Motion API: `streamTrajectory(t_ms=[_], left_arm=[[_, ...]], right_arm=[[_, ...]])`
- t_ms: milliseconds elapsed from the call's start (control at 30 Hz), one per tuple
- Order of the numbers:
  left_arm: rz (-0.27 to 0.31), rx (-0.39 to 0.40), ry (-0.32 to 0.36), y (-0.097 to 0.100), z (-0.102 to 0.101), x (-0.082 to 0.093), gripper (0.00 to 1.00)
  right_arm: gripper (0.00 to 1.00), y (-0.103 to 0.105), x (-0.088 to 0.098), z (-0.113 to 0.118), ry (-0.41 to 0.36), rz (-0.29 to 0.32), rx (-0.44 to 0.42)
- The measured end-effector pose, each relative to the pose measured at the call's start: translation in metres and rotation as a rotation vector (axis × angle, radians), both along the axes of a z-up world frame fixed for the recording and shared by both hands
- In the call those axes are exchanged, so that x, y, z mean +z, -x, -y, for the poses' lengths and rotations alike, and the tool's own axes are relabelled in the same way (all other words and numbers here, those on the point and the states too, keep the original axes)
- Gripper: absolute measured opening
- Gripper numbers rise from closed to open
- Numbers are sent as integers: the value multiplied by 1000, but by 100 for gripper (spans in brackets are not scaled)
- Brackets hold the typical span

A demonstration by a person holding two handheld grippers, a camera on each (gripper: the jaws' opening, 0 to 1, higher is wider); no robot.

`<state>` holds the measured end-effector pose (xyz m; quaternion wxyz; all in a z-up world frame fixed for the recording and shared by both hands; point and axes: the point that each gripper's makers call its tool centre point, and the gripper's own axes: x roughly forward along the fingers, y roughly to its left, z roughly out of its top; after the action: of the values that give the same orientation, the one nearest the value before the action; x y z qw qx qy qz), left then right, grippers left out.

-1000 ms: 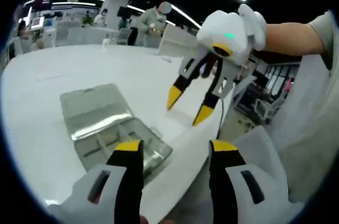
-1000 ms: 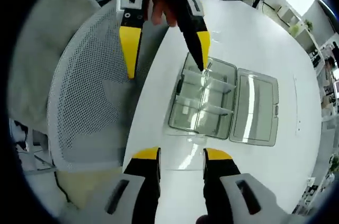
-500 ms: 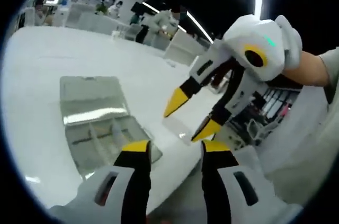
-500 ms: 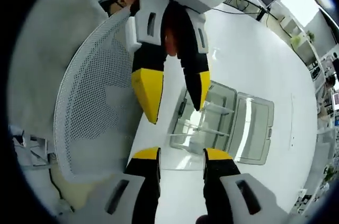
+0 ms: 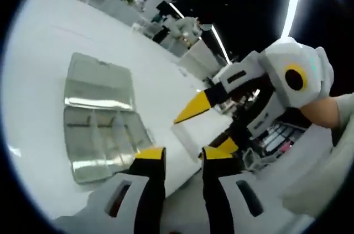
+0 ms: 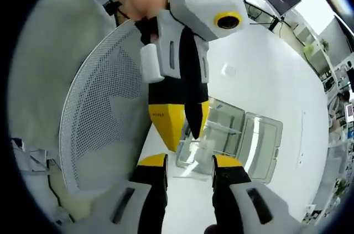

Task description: Insert the divider into the dual guide fixture by aligning both edges with the guide slots and pushing it downward to the bottom, including one-sided entry, uneven engagement, binding, and posture correction.

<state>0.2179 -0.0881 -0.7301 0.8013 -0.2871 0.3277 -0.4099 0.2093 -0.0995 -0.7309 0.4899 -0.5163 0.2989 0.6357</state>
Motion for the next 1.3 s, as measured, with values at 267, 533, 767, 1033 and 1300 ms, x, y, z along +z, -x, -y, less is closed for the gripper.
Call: streamTrajectory(t_ms=[267,533,767,1033,1300], left_arm=[[-54,41,52,-2,-3,-1,12],[-106,60,94,-3,-1,-1,10],[-139,67,126,-4,3,0,4],[-203,87,169,-3,3,-1,0],[-230,99,188,-3,4,-2,0]], right_arm=[[26,4,2,-5,-4,3,10],[26,3,3,-6,-4,14,19],[26,4,3,-8,-3,18,23],[26,4,1,-8,-2,21,25],[27,3,-1,-8,2,27,27]])
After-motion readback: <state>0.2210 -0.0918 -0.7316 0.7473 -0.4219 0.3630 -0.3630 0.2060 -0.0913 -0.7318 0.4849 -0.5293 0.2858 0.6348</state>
